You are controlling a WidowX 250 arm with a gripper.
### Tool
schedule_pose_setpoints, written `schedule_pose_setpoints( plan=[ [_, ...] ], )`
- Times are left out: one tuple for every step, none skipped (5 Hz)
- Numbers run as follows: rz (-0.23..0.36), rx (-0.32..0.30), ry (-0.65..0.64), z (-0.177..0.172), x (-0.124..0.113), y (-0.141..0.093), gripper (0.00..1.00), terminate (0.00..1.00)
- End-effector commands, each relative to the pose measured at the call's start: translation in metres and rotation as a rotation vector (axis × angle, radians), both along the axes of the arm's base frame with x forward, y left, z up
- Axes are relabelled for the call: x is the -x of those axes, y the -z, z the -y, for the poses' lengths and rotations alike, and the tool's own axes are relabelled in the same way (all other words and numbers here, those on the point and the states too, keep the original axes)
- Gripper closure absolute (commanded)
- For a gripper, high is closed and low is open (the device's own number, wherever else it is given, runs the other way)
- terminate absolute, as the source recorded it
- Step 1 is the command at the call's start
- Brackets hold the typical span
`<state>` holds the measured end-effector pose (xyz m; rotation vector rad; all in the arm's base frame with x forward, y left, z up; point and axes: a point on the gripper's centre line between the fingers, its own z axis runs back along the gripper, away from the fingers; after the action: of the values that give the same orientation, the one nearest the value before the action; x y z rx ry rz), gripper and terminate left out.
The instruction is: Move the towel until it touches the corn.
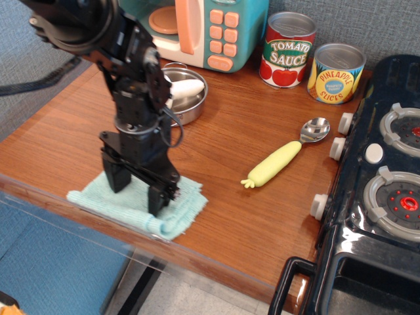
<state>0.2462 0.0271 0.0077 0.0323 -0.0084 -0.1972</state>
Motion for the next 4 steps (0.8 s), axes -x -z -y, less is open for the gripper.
schedule_pose_setpoints(
  plan=[
    [-0.013,0.062,-0.062,0.034,-0.004,0.006,0.00,0.00],
    [0.007,0.085,-0.117,0.040,-0.018,0.007,0.00,0.00],
    [0.039,0.119,-0.152,0.043,-0.038,0.001,0.00,0.00],
    [0.071,0.148,-0.138,0.055,-0.056,-0.005,0.00,0.00]
  ],
)
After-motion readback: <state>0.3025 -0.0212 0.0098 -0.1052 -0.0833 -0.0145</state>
